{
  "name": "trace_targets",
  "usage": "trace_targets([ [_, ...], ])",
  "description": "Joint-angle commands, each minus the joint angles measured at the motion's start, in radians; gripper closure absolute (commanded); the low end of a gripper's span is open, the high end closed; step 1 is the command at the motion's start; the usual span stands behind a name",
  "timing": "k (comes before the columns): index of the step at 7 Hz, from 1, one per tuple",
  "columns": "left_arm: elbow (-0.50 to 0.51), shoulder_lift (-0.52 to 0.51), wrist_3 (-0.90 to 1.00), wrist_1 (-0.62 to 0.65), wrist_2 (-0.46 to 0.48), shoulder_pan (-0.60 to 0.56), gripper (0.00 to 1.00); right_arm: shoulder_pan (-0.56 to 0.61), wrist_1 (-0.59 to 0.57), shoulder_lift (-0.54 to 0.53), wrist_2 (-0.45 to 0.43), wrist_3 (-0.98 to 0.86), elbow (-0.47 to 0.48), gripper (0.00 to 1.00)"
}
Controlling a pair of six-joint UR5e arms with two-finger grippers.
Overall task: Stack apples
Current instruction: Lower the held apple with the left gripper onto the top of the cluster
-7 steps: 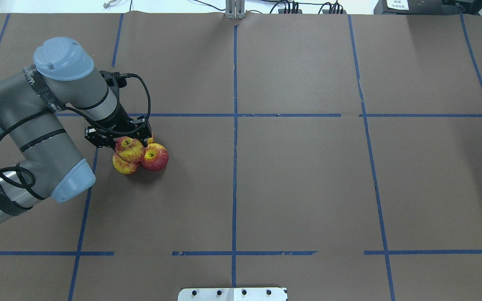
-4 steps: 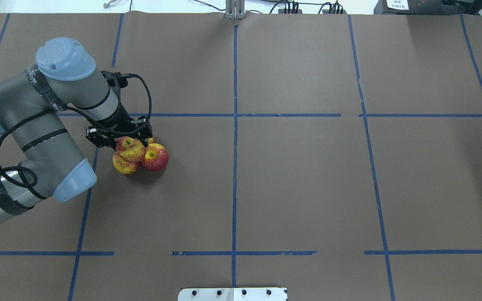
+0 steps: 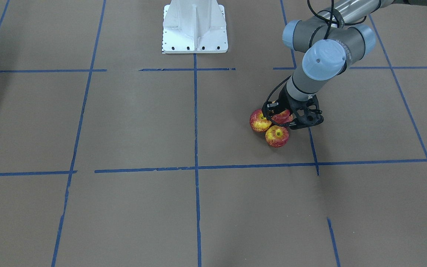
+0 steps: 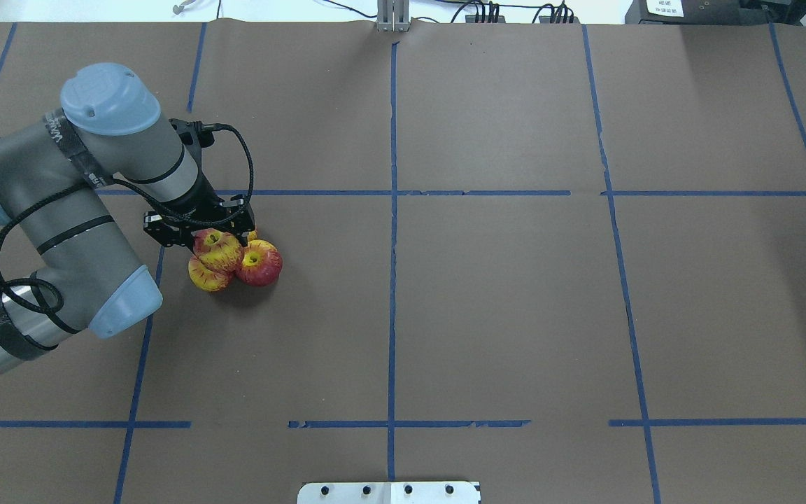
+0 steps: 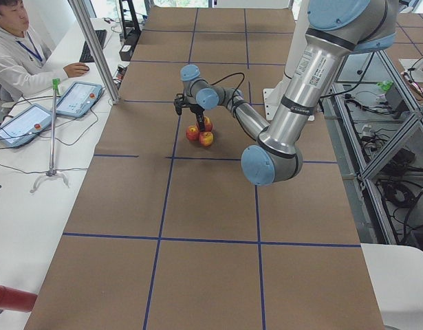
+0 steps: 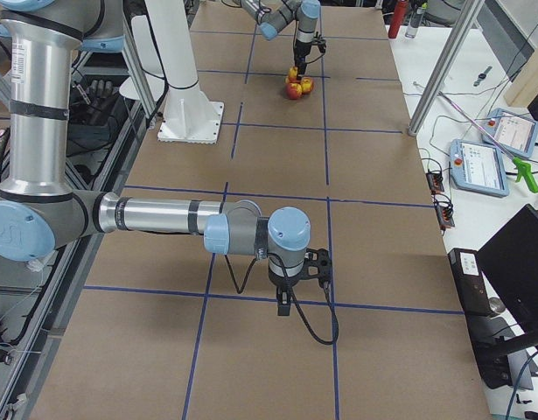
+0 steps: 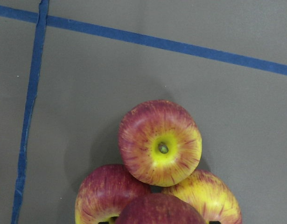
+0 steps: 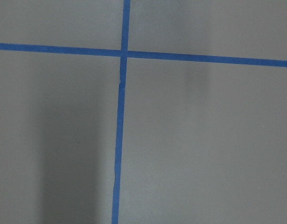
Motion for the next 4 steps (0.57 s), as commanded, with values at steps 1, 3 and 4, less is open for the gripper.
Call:
trace_targets([
  [1, 0.004, -0.004, 0.002, 0.000, 0.002, 0.000, 0.94, 0.000, 0.000, 0.000, 0.000, 0.000, 0.000, 0.00],
  [3, 0.018, -0.012, 0.002, 0.000, 0.002, -0.002, 0.56, 0.000, 0.000, 0.000, 0.000, 0.000, 0.000, 0.00],
  [4, 0.018, -0.012, 0.002, 0.000, 0.002, -0.002, 0.31, 0.000, 0.000, 0.000, 0.000, 0.000, 0.000, 0.00],
])
